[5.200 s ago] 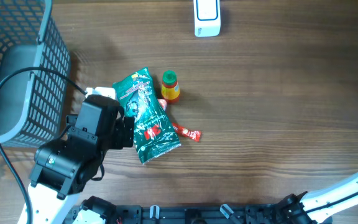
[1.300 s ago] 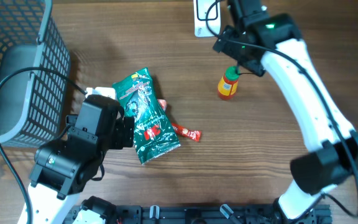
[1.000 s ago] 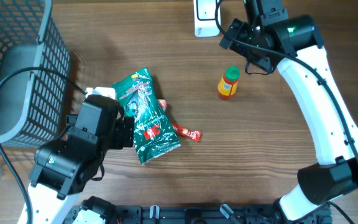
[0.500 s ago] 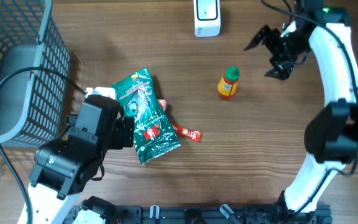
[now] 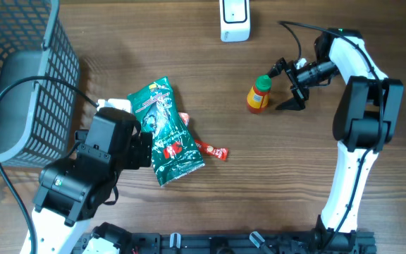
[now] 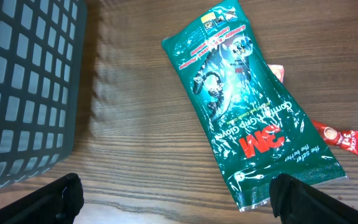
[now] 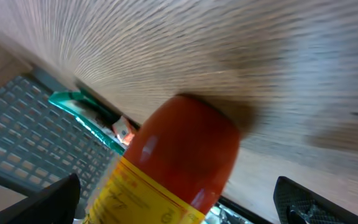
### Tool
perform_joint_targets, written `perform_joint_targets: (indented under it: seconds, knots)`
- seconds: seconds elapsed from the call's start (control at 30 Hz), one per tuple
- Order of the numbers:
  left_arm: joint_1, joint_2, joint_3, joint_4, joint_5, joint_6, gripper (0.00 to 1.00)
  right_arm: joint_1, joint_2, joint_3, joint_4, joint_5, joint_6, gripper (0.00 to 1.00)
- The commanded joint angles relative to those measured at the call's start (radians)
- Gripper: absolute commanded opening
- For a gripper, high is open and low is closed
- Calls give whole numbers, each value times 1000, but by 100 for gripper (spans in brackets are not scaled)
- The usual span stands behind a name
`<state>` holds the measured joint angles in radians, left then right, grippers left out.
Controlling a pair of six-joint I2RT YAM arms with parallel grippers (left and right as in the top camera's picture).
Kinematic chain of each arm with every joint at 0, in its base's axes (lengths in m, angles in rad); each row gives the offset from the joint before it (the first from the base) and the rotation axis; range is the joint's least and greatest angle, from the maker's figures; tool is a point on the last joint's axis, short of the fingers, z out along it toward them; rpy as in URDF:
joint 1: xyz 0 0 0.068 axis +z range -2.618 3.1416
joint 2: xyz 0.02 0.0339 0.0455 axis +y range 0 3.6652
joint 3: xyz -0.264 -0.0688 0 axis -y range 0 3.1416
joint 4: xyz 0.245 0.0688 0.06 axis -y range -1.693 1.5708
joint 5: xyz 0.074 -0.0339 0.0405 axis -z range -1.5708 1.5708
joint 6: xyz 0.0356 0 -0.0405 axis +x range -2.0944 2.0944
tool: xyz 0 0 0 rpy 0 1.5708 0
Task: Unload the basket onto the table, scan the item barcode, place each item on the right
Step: 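Open the right gripper and grasp the red sauce bottle from the side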
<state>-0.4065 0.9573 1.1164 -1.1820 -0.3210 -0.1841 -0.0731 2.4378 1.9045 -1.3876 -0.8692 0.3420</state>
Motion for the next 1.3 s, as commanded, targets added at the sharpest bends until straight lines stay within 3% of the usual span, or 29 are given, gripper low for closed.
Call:
perform_joint_targets:
  seconds: [0.0,0.2,0.57,0.87,1.03,1.27]
  knots:
    - [-1,-2,0,3,-10,12,100,50,14,5,21,-49,-24,100]
    - [-1,-2,0,3,-10,12,100,96,14,5,66,-50,67,100]
    - [-1,-2,0,3,-10,12,100,135,14,0,9,-42,18,100]
    - [-1,-2,0,3,-10,12,100,136,14,-182,111,-129,48,99]
    - [-1,-2,0,3,-10,12,100,136,14,-196,58,-213,3,98]
    - [-1,-2,0,3,-10,12,100,138,14,-196,-16,-115,-2,96]
